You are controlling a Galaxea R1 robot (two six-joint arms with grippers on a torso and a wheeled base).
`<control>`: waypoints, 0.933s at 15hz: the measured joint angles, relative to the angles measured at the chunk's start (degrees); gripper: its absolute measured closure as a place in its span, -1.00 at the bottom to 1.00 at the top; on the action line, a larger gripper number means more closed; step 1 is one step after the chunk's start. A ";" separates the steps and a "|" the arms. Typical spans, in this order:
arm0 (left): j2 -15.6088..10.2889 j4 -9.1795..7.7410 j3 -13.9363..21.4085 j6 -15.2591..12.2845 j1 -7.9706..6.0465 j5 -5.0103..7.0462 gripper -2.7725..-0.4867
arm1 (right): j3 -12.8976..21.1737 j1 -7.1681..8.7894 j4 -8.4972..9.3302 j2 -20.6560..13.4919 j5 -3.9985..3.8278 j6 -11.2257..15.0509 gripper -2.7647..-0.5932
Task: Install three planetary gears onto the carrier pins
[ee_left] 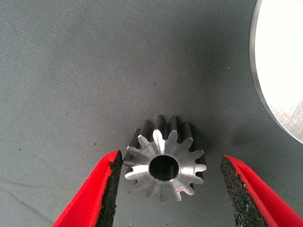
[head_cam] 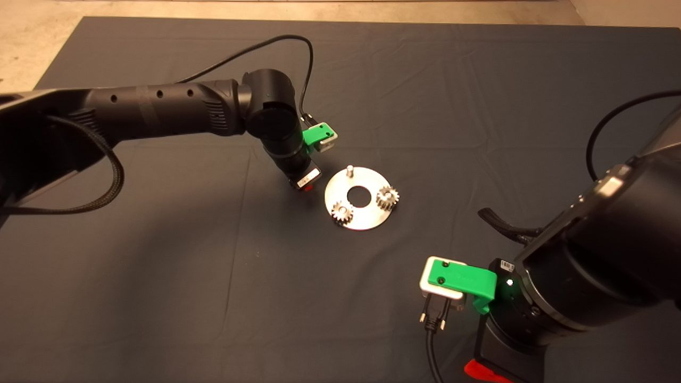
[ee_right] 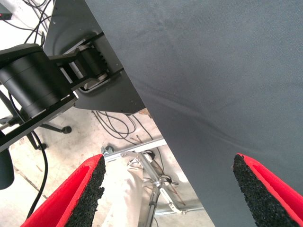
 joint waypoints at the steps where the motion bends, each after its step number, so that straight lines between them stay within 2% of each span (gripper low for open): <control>1: -0.02 0.00 0.00 -0.02 0.00 0.00 0.16 | 0.00 0.00 0.00 0.01 0.00 0.00 -0.29; 14: -0.02 0.00 0.01 -0.02 -0.01 -0.11 0.20 | 0.00 0.00 0.00 0.34 0.02 0.00 -0.29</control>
